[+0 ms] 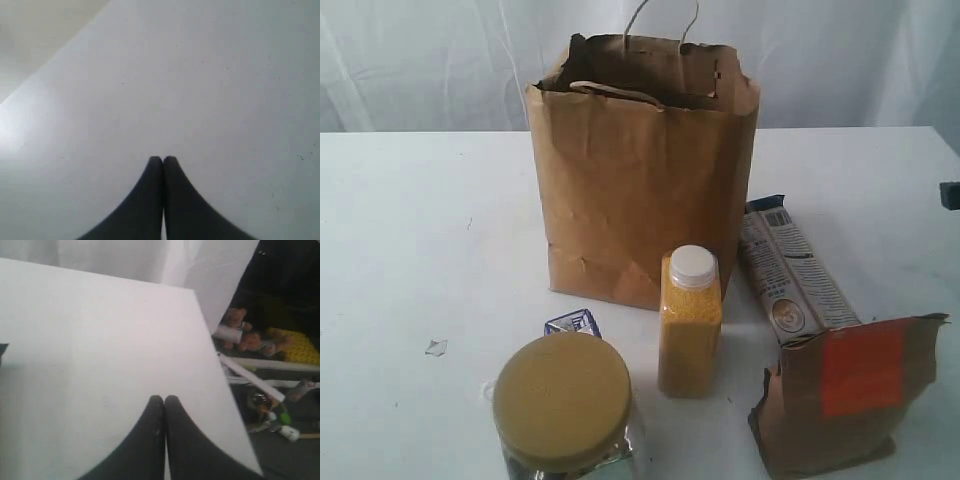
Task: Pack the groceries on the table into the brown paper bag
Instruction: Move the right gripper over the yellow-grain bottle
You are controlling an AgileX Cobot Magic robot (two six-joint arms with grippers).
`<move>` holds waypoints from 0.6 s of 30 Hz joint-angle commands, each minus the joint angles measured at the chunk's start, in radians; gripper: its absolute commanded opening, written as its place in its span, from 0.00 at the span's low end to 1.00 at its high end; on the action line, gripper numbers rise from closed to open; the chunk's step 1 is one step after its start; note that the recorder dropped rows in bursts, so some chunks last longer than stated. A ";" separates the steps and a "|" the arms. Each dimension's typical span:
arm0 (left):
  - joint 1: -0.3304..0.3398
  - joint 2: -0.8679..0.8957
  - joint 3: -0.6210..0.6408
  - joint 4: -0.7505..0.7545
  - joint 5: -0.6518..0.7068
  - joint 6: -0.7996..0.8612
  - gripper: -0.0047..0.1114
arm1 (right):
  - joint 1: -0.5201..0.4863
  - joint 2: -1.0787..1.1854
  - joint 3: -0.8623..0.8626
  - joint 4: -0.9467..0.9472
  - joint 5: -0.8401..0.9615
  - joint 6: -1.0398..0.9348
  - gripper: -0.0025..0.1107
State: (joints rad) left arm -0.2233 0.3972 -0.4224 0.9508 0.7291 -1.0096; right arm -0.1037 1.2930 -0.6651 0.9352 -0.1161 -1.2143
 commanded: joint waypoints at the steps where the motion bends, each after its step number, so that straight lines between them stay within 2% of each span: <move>1: 0.003 -0.184 0.012 -0.110 0.091 0.075 0.04 | -0.008 -0.020 -0.002 0.014 0.172 -0.020 0.02; 3: 0.003 -0.282 0.012 -0.180 0.075 0.118 0.04 | 0.004 -0.047 -0.021 0.007 0.274 -0.020 0.02; 5: 0.003 -0.373 0.012 -0.265 -0.009 0.138 0.04 | 0.032 -0.080 -0.051 0.011 0.356 -0.020 0.02; 9: 0.001 -0.397 0.038 -0.430 -0.319 0.244 0.04 | 0.145 -0.138 -0.132 0.056 0.518 -0.013 0.02; 12: 0.001 -0.356 0.086 -0.443 -0.520 0.339 0.04 | 0.253 -0.142 -0.162 0.122 0.618 -0.013 0.02; 15: 0.001 -0.314 0.139 -0.410 -0.520 0.390 0.04 | 0.337 -0.142 -0.162 0.149 0.681 -0.015 0.02; 18: 0.001 -0.290 0.185 -0.400 -0.367 0.390 0.04 | 0.376 -0.142 -0.160 0.116 0.701 -0.015 0.02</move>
State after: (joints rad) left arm -0.2215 0.0884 -0.2763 0.5393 0.2607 -0.6362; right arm 0.2419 1.1578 -0.8231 1.0676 0.5610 -1.2214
